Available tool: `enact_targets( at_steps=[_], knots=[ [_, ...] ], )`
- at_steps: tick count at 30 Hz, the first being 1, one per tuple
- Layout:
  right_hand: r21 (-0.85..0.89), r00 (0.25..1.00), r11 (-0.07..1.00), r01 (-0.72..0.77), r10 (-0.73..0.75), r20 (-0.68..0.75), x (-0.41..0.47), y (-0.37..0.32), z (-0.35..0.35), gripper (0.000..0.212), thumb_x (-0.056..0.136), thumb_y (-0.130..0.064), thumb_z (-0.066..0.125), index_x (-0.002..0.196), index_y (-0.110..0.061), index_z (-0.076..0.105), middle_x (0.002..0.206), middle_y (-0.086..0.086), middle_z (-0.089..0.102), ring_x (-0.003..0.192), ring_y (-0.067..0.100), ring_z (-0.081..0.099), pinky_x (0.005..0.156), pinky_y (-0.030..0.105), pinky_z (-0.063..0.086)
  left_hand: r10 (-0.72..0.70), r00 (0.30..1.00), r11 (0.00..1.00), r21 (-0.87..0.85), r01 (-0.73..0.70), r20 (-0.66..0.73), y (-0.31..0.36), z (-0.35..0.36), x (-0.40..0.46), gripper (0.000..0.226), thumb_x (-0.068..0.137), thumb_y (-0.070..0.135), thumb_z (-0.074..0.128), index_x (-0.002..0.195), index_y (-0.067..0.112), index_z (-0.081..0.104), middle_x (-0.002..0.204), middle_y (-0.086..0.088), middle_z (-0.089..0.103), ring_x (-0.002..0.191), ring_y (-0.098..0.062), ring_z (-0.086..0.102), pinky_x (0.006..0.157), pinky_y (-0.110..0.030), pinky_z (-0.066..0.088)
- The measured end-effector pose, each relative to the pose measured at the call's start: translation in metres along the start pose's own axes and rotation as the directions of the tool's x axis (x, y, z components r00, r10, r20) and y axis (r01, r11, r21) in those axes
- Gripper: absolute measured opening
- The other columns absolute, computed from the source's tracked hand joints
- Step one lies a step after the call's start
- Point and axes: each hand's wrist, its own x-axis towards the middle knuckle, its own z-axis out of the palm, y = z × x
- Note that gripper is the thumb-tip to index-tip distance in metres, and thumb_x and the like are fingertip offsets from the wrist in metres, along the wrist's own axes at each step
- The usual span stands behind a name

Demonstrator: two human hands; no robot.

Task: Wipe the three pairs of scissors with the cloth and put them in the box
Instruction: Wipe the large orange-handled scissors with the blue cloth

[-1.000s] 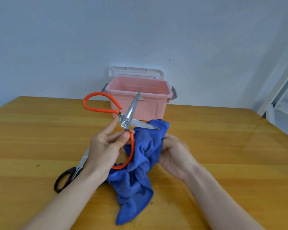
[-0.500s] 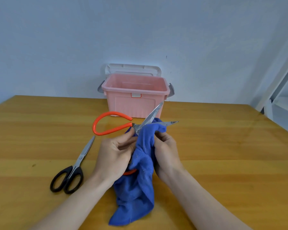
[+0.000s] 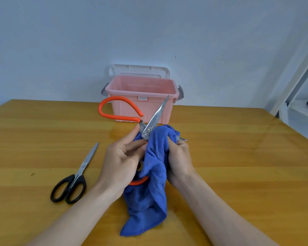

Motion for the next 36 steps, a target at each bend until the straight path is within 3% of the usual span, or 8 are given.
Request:
enact_targets(
  at_steps=[2, 8, 14, 19, 24, 29, 33, 36],
  knots=[
    [-0.046, 0.999, 0.999, 0.019, -0.020, -0.028, 0.001, -0.001, 0.000, 0.020, 0.076, -0.003, 0.059, 0.057, 0.000, 0.057, 0.060, 0.014, 0.053, 0.062, 0.032, 0.055, 0.072, 0.057, 0.048, 0.002, 1.000, 1.000, -0.012, -0.002, 0.005, 0.001, 0.000, -0.001, 0.058, 0.091, 0.001, 0.058, 0.139, 0.032, 0.045, 0.102, 0.010, 0.075, 0.098, -0.005, 0.070, 0.073, -0.015, 0.053],
    [-0.127, 0.992, 0.988, 0.083, -0.094, -0.089, -0.001, -0.005, 0.006, 0.019, 0.069, -0.005, 0.056, 0.059, 0.004, 0.042, 0.058, 0.008, 0.037, 0.059, 0.026, 0.035, 0.057, 0.036, 0.035, 0.017, 1.000, 0.999, -0.034, -0.017, 0.020, 0.004, 0.002, -0.003, 0.060, 0.092, -0.002, 0.057, 0.133, 0.039, 0.043, 0.102, 0.011, 0.075, 0.098, -0.006, 0.070, 0.074, -0.016, 0.054],
    [-0.063, 0.997, 0.995, 0.079, -0.079, 0.007, -0.008, -0.005, 0.010, 0.067, 0.091, 0.015, 0.045, 0.034, -0.017, 0.057, 0.040, -0.005, 0.054, 0.039, 0.006, 0.055, 0.043, 0.017, 0.045, 0.020, 1.000, 0.999, -0.032, -0.021, -0.002, 0.004, 0.004, -0.004, 0.058, 0.092, -0.003, 0.056, 0.125, 0.044, 0.046, 0.102, 0.013, 0.075, 0.098, -0.004, 0.069, 0.073, -0.014, 0.053],
    [-0.139, 0.974, 0.983, 0.123, -0.146, -0.172, -0.002, 0.003, 0.009, 0.051, 0.090, -0.001, 0.061, 0.044, -0.017, 0.048, 0.048, 0.000, 0.048, 0.050, 0.016, 0.046, 0.049, 0.026, 0.039, -0.014, 1.000, 0.999, -0.032, 0.013, -0.028, 0.002, 0.009, -0.005, 0.064, 0.090, -0.007, 0.059, 0.121, 0.048, 0.046, 0.097, 0.012, 0.076, 0.089, -0.004, 0.070, 0.073, -0.020, 0.056],
    [-0.252, 0.950, 0.956, 0.148, -0.209, -0.233, 0.002, 0.004, 0.011, 0.056, 0.092, -0.005, 0.051, 0.045, -0.023, 0.026, 0.043, -0.007, 0.027, 0.044, 0.009, 0.021, 0.046, 0.027, 0.020, -0.105, 0.993, 0.991, -0.094, 0.100, -0.045, 0.003, 0.013, -0.009, 0.073, 0.088, -0.017, 0.053, 0.136, 0.037, 0.046, 0.091, 0.005, 0.077, 0.081, -0.012, 0.070, 0.077, -0.034, 0.060],
    [-0.135, 0.988, 0.989, 0.053, -0.072, -0.135, 0.005, 0.010, 0.011, 0.042, 0.091, -0.006, 0.056, 0.052, -0.014, 0.044, 0.053, 0.006, 0.044, 0.055, 0.021, 0.043, 0.057, 0.034, 0.038, -0.161, 0.983, 0.965, -0.223, 0.139, -0.086, 0.005, 0.013, -0.007, 0.075, 0.088, -0.014, 0.054, 0.140, 0.039, 0.043, 0.097, -0.001, 0.077, 0.073, -0.019, 0.063, 0.067, -0.032, 0.054],
    [0.005, 1.000, 1.000, -0.024, 0.024, -0.017, 0.005, 0.015, 0.013, 0.008, 0.075, -0.009, 0.068, 0.070, -0.005, 0.064, 0.084, 0.025, 0.058, 0.083, 0.036, 0.059, 0.080, 0.053, 0.050, -0.146, 0.985, 0.971, -0.204, 0.125, -0.094, 0.004, 0.015, -0.007, 0.075, 0.087, -0.013, 0.057, 0.141, 0.037, 0.043, 0.101, 0.004, 0.076, 0.093, -0.020, 0.071, 0.081, -0.038, 0.054],
    [0.004, 0.998, 1.000, 0.015, -0.015, -0.063, 0.007, 0.014, 0.009, 0.019, 0.076, -0.006, 0.068, 0.059, -0.009, 0.061, 0.070, 0.017, 0.056, 0.075, 0.033, 0.055, 0.075, 0.054, 0.049, -0.164, 0.982, 0.965, -0.219, 0.141, -0.091, 0.002, 0.018, -0.009, 0.074, 0.088, -0.015, 0.055, 0.140, 0.037, 0.044, 0.099, 0.005, 0.076, 0.095, -0.021, 0.071, 0.084, -0.041, 0.054]
  ],
)
